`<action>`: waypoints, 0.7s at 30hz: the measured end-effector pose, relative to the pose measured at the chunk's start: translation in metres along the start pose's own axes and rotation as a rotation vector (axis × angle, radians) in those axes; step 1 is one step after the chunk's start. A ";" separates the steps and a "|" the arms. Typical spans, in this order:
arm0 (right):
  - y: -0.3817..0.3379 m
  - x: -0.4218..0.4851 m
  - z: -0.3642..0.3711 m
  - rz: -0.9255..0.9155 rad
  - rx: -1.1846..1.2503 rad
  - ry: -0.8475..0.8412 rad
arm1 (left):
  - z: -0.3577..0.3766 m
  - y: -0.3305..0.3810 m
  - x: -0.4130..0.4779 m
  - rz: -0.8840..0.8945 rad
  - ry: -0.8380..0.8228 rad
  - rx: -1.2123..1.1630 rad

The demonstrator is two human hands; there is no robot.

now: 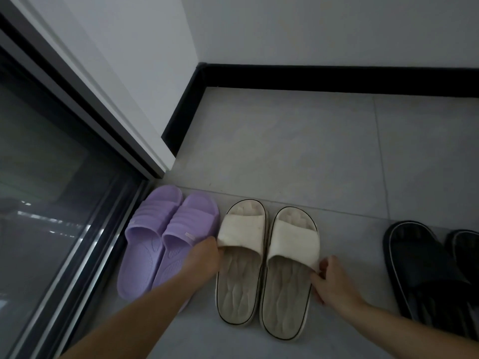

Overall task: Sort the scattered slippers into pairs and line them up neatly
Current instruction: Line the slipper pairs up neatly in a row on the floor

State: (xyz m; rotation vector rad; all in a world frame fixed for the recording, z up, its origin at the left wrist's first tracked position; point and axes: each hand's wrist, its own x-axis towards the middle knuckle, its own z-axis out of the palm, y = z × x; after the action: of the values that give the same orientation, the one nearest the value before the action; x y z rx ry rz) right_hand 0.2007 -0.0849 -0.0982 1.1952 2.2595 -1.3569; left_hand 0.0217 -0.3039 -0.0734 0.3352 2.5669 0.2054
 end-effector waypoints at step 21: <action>-0.007 -0.001 -0.001 0.015 -0.004 -0.012 | 0.014 -0.015 -0.024 0.062 0.063 -0.136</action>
State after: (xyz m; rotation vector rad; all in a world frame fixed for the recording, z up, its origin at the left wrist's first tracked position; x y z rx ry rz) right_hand 0.1961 -0.0864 -0.0931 1.1974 2.2398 -1.3505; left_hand 0.0459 -0.3237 -0.0771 0.3621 2.5894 0.4167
